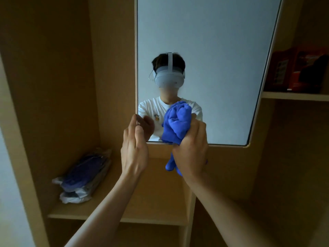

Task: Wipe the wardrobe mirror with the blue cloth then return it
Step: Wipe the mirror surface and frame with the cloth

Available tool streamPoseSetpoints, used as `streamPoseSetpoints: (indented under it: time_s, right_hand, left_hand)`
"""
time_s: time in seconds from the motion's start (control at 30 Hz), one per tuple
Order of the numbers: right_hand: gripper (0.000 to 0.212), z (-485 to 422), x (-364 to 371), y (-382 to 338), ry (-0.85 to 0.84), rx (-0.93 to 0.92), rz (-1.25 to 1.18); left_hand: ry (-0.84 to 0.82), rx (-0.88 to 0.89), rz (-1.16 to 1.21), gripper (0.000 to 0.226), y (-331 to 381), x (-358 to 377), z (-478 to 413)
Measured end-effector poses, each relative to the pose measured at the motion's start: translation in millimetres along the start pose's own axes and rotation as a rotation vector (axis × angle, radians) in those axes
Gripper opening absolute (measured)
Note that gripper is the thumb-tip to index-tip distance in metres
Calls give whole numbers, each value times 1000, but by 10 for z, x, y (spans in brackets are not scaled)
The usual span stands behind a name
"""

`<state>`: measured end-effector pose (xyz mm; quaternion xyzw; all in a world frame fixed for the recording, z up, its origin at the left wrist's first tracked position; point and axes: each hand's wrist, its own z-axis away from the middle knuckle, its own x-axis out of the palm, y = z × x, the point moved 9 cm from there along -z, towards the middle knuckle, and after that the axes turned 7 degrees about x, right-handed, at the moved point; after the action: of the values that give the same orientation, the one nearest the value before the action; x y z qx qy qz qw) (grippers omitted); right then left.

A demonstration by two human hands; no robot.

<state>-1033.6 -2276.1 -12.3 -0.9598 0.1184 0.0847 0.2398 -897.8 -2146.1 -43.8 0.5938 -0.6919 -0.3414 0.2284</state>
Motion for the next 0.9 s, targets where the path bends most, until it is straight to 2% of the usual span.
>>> streamPoseSetpoints:
  time_s: [0.07, 0.2, 0.37, 0.53, 0.63, 0.77, 0.9]
  right_hand:
    - [51, 47, 92, -198, -10, -46, 37]
    - [62, 131, 359, -482, -160, -87, 73]
    - [47, 211, 493, -706, -228, -161, 118]
    - [47, 194, 588, -737, -519, -236, -14]
    - [35, 112, 497, -689, -606, -229, -49]
    - [35, 27, 290, -595, -594, -284, -7]
    - [25, -22, 219, -430, -618, -237, -22]
  left_hand:
    - [2, 2, 45, 64, -15, -21, -10]
    - [-10, -36, 180, 69, -75, -62, -32]
    - [-57, -41, 221, 68, -22, -79, -18]
    - [-90, -101, 312, 84, -14, -127, -39]
    - [-132, -103, 296, 83, 42, -99, 2]
    - [-216, -45, 201, 87, 186, -40, 47]
    - [-291, -24, 109, 94, 209, -17, 22]
